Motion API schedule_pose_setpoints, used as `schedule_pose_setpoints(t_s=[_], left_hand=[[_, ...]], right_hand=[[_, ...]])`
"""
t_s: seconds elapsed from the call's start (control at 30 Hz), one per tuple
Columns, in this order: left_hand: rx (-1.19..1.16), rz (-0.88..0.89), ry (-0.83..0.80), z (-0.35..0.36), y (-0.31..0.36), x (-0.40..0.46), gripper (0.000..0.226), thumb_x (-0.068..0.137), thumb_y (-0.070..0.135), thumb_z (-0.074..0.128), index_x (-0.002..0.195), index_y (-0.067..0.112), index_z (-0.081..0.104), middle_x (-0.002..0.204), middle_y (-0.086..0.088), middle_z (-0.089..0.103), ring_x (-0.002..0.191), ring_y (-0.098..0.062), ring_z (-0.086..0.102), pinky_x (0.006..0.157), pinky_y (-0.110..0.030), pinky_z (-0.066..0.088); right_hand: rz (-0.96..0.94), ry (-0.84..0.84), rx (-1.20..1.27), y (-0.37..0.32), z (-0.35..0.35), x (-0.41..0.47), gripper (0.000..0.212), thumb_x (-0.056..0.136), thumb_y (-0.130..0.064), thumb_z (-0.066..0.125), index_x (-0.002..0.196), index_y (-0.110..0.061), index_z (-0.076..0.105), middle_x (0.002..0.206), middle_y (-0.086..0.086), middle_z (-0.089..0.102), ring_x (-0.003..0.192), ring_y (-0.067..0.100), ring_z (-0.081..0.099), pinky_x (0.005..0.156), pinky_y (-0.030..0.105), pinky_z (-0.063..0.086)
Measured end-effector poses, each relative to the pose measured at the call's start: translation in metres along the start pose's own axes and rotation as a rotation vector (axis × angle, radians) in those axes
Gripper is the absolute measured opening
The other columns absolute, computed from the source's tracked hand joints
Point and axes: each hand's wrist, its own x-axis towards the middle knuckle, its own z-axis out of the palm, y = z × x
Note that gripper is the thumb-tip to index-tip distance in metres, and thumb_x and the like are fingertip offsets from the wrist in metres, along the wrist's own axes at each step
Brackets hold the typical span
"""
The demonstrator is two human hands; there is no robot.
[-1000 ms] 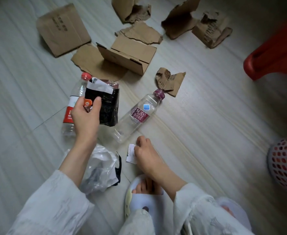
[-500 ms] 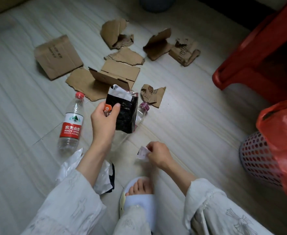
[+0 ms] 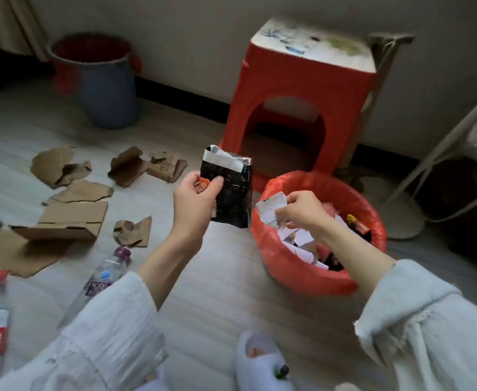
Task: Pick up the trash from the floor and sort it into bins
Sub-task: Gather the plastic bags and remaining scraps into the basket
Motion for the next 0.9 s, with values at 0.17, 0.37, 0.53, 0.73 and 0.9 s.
schedule_pose_setpoints(t_s=[0.17,0.37,0.53,0.73,0.9], left_hand=[[0.18,-0.111,-0.236,0.089,-0.029,0.007,0.014,0.085,0.016,0.054,0.073,0.014,0.048,0.069,-0.002,0.047,0.073,-0.019,0.048,0.067,-0.037,0.042],[0.359,-0.239,-0.364,0.138,-0.068,0.021,0.011,0.08,0.021,0.051,0.076,0.013,0.057,0.069,-0.007,0.054,0.07,-0.023,0.055,0.069,-0.039,0.052],[0.83,-0.016,-0.379,0.137,-0.061,0.009,0.016,0.085,0.017,0.054,0.085,0.003,0.062,0.08,-0.011,0.062,0.077,-0.026,0.057,0.062,-0.027,0.038],[0.873,-0.063,-0.33,0.107,-0.035,-0.004,0.011,0.084,0.012,0.052,0.082,0.005,0.061,0.081,-0.011,0.061,0.08,-0.026,0.055,0.057,-0.028,0.041],[0.816,-0.092,-0.398,0.079,-0.008,-0.028,0.009,0.084,0.011,0.051,0.081,0.012,0.059,0.084,-0.008,0.057,0.071,-0.02,0.049,0.061,-0.027,0.039]], right_hand=[[0.214,0.234,0.204,0.063,-0.059,0.009,0.021,0.074,0.005,0.061,0.06,-0.009,0.054,0.065,0.013,0.056,0.06,0.024,0.054,0.065,0.036,0.048],[0.213,0.244,0.176,0.1,-0.075,0.019,0.016,0.086,-0.012,0.063,0.081,0.003,0.066,0.074,0.02,0.059,0.073,0.028,0.057,0.069,0.034,0.043],[0.208,0.126,-0.004,0.111,-0.082,0.015,0.019,0.09,-0.024,0.056,0.073,-0.016,0.055,0.068,0.004,0.049,0.072,0.02,0.047,0.056,0.026,0.034],[0.049,0.016,-0.201,0.066,-0.092,-0.01,0.035,0.094,-0.024,0.051,0.121,-0.002,0.058,0.117,0.012,0.06,0.112,0.029,0.054,0.09,0.03,0.042],[-0.128,-0.055,-0.405,0.036,-0.081,-0.039,0.038,0.093,-0.021,0.046,0.13,-0.01,0.051,0.132,0.012,0.055,0.122,0.031,0.049,0.101,0.036,0.041]])
